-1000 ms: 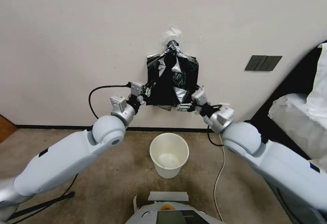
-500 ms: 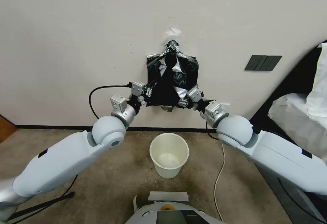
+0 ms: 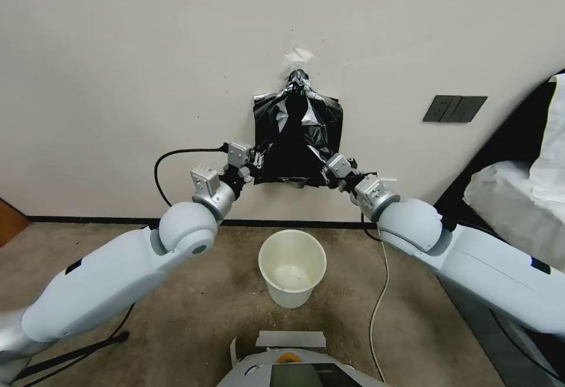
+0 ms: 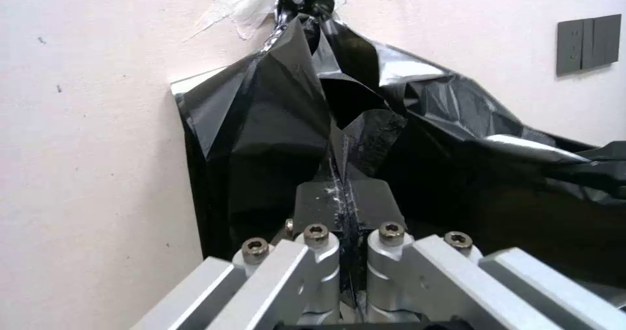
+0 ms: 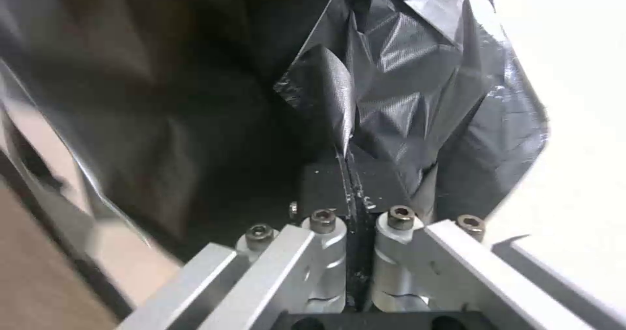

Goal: Place a trash bag onto the trash bin.

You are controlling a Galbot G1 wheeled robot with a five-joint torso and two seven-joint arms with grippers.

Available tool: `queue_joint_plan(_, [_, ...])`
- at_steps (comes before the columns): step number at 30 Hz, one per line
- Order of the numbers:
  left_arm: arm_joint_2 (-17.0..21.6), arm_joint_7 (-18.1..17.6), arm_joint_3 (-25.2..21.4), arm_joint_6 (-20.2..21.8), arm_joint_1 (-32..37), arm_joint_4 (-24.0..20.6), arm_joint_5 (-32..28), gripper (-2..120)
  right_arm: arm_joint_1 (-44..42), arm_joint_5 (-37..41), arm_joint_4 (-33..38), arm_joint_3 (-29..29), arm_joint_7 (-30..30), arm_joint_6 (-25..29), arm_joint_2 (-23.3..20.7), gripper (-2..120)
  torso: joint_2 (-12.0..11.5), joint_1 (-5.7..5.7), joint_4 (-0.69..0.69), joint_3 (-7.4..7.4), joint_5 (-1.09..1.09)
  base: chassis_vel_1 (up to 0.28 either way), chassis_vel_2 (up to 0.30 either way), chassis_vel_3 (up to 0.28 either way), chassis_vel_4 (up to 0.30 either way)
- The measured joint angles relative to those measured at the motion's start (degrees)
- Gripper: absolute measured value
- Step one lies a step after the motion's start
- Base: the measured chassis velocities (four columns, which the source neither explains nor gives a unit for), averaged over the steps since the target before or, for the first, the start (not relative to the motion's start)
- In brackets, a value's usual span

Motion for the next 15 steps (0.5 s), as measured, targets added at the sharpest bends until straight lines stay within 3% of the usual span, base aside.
queue_joint_plan(3, [0.6, 0.2, -2.3, -0.1, 3.2, -1.0, 0.3, 0, -5.6, 4.2, 1.2, 5.3, -1.9, 5.1, 0.8, 0, 0.0, 0.00, 0.00, 0.00, 0.00, 0.000, 0.000, 0.000, 0.000])
queue_joint_plan(7, [1.2, 0.5, -4.2, -0.3, 6.1, -2.2, 0.4, 0, -10.3, 5.3, 2.2, 9.5, -4.6, 8.9, 1.3, 0, 0.0, -0.01, 0.00, 0.00, 0.02, 0.000, 0.000, 0.000, 0.000])
queue_joint_plan(9, [1.8, 1.5, -6.5, -0.5, 9.6, -3.4, 0.8, 0, -16.6, 5.5, 4.0, 13.4, -7.2, 12.3, 1.9, 0, 0.0, 0.00, -0.01, 0.00, 0.01, 0.000, 0.000, 0.000, 0.000])
queue_joint_plan(15, [2.2, 2.0, -9.1, -0.7, 13.6, -4.6, 1.7, 0, -24.6, 5.5, 6.4, 16.8, -8.0, 14.2, 3.4, 0, 0.0, -0.01, -0.01, -0.01, 0.02, 0.000, 0.000, 0.000, 0.000])
